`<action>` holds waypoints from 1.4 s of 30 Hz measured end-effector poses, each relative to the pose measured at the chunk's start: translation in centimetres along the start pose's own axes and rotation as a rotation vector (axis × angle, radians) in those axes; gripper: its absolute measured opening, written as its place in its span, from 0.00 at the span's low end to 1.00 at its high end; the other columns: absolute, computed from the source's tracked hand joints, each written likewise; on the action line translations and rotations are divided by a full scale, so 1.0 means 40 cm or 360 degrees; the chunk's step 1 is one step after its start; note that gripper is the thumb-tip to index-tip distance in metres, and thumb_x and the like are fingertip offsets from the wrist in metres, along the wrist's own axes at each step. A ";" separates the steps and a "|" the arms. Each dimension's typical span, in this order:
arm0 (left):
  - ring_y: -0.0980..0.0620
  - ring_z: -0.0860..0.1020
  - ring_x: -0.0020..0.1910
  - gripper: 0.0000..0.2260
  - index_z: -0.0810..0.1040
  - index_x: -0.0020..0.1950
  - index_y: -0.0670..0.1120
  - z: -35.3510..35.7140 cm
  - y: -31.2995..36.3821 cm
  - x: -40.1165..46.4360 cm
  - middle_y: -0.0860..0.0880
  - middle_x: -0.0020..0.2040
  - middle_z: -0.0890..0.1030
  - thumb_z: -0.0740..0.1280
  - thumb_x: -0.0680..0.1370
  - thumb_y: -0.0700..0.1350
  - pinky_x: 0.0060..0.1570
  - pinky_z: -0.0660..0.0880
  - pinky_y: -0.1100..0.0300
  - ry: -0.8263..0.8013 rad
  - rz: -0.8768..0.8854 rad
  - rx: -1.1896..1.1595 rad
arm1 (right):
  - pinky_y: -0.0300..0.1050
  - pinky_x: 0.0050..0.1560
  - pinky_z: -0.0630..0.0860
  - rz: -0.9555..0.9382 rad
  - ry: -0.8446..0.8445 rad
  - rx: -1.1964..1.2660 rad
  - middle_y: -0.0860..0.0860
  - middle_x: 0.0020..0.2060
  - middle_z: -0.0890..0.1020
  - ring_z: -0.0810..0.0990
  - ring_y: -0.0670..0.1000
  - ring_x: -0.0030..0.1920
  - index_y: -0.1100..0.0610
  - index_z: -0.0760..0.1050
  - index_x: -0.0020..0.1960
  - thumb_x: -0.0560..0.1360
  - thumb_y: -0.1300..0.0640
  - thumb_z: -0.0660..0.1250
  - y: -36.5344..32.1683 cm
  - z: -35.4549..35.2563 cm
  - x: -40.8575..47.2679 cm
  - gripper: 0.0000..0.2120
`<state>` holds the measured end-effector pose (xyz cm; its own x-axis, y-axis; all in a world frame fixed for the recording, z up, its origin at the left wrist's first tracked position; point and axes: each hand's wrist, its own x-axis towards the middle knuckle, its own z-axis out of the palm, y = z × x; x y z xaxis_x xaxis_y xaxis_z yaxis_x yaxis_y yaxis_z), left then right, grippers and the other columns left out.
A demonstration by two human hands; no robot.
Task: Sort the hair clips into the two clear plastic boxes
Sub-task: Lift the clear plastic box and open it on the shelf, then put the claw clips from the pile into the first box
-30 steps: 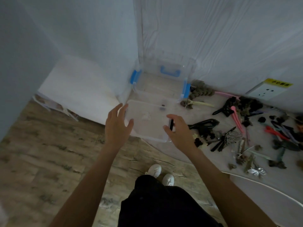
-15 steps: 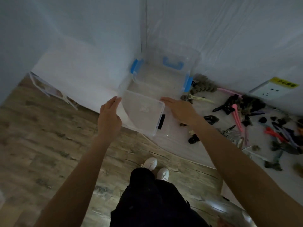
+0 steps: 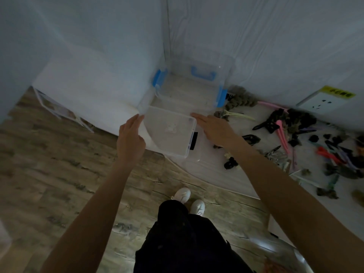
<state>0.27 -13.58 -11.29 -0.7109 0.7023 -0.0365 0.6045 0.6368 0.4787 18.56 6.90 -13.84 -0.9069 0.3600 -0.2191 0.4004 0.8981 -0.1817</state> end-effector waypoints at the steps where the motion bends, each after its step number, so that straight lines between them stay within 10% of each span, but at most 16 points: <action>1: 0.43 0.68 0.66 0.30 0.67 0.70 0.46 -0.003 -0.006 -0.001 0.46 0.70 0.69 0.59 0.70 0.26 0.64 0.67 0.50 0.0019 -0.0009 0.0006 | 0.47 0.34 0.70 0.0003 -0.0070 -0.0056 0.55 0.63 0.74 0.75 0.56 0.45 0.50 0.48 0.75 0.75 0.66 0.57 0.008 0.005 0.012 0.34; 6: 0.42 0.68 0.65 0.31 0.67 0.70 0.45 -0.015 -0.016 -0.005 0.46 0.70 0.70 0.58 0.69 0.25 0.62 0.68 0.48 0.0029 -0.0014 -0.0011 | 0.51 0.44 0.77 -0.0069 -0.0032 -0.0097 0.48 0.72 0.66 0.76 0.57 0.49 0.50 0.57 0.74 0.78 0.64 0.54 0.028 0.005 -0.019 0.26; 13: 0.46 0.65 0.69 0.29 0.67 0.70 0.47 -0.016 0.016 0.003 0.48 0.71 0.68 0.58 0.71 0.29 0.65 0.65 0.52 -0.0008 -0.0024 -0.0096 | 0.52 0.43 0.80 0.0006 0.0561 -0.0184 0.60 0.44 0.82 0.80 0.61 0.44 0.63 0.78 0.47 0.69 0.66 0.68 0.077 -0.002 -0.098 0.06; 20: 0.44 0.67 0.65 0.27 0.66 0.71 0.47 -0.012 0.046 0.004 0.48 0.71 0.68 0.62 0.73 0.33 0.63 0.69 0.49 -0.0082 0.0047 -0.0111 | 0.58 0.60 0.73 -0.0046 0.0197 -0.0043 0.55 0.62 0.78 0.76 0.60 0.61 0.59 0.73 0.63 0.76 0.53 0.52 0.057 0.033 -0.082 0.21; 28: 0.42 0.57 0.72 0.26 0.61 0.72 0.48 0.021 0.145 -0.030 0.44 0.74 0.60 0.64 0.76 0.48 0.67 0.63 0.47 -0.0244 0.0109 0.0090 | 0.63 0.68 0.64 0.0490 0.0526 0.0048 0.57 0.68 0.71 0.66 0.61 0.69 0.58 0.69 0.66 0.76 0.48 0.52 0.105 0.051 -0.261 0.23; 31: 0.41 0.63 0.69 0.20 0.69 0.67 0.46 0.033 0.204 -0.072 0.41 0.69 0.67 0.65 0.75 0.45 0.70 0.58 0.57 0.0097 0.0530 -0.0044 | 0.64 0.70 0.55 0.0448 0.0608 -0.0058 0.54 0.69 0.69 0.60 0.59 0.71 0.53 0.67 0.68 0.75 0.44 0.55 0.026 0.107 -0.329 0.24; 34: 0.46 0.67 0.65 0.18 0.72 0.64 0.42 0.073 0.312 -0.139 0.42 0.64 0.73 0.64 0.74 0.38 0.68 0.54 0.70 -0.0102 0.1055 -0.0443 | 0.68 0.70 0.50 0.0393 0.0430 -0.0293 0.49 0.74 0.61 0.52 0.57 0.74 0.47 0.61 0.71 0.76 0.43 0.55 -0.032 0.183 -0.358 0.24; 42: 0.40 0.43 0.75 0.36 0.49 0.76 0.46 0.332 0.432 -0.211 0.39 0.76 0.48 0.59 0.73 0.57 0.74 0.43 0.46 -0.0710 0.0777 -0.0267 | 0.57 0.73 0.46 0.0810 0.0729 0.0032 0.49 0.71 0.65 0.44 0.48 0.76 0.51 0.68 0.67 0.76 0.49 0.57 0.077 0.148 -0.435 0.20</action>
<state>21.50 -4.27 -14.36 -0.1329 0.9835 -0.1230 0.7286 0.1811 0.6605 36.36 1.91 -16.27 -0.5674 0.8106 0.1448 0.7900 0.5855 -0.1820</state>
